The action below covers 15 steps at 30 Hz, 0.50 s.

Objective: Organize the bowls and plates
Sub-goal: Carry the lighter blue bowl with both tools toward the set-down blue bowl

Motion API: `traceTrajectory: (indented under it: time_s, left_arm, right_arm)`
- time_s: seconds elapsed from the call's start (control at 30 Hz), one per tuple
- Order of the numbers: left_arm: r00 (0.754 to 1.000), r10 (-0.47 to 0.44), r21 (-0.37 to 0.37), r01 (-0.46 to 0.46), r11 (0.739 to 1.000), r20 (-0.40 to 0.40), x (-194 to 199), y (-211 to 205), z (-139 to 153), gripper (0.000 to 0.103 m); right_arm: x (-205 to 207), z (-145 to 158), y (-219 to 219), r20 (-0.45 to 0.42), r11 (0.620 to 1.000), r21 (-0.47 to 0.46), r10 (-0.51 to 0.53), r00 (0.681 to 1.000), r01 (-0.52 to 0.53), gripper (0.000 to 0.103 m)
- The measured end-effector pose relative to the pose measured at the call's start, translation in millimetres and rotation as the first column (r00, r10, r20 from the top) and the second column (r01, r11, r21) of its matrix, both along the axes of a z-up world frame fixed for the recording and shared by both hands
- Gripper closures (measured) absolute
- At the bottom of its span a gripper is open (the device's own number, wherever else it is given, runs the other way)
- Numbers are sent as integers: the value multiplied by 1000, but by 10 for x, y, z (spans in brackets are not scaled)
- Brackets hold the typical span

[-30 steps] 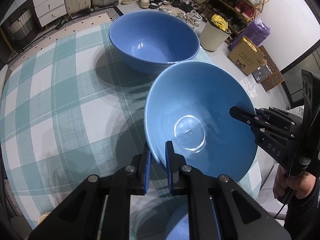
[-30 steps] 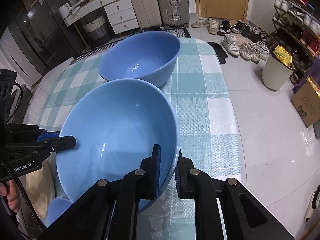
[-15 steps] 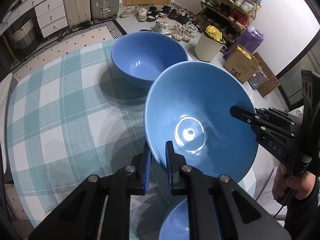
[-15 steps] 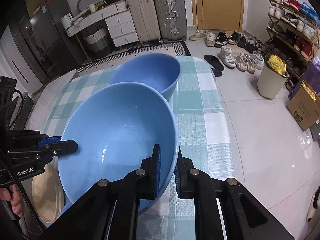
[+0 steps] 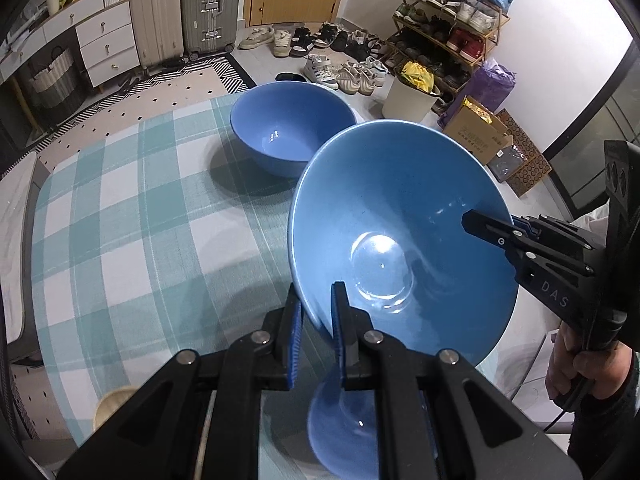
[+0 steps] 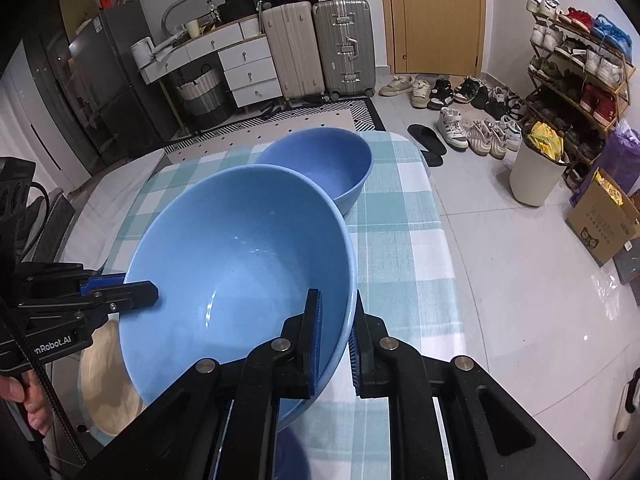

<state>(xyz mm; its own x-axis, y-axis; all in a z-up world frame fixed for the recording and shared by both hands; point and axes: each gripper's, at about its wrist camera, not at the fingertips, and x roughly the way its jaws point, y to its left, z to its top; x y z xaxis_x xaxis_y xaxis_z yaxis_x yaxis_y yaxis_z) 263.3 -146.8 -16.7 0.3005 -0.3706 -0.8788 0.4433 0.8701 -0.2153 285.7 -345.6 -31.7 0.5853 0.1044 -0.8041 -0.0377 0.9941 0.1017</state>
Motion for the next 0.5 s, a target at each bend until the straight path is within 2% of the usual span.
traceTrajectory:
  time_s: [0.07,0.3,0.5]
  left_arm:
    - [1000,9,-20,-9,1000,8,-82,66,28,92]
    - [1000,7,-14,-7,1000,21,-478,195,34,92]
    - [1000,7,-28,-6,1000,28,-748,294,31,92]
  right_arm:
    - [-108,20,40,-2,1000,2,4,1000,-4,91]
    - [-515,-3,183,-5,1000,7,6,1000,-6,91]
    - [-839,49,342,7,999,-38,23,1000,-23,91]
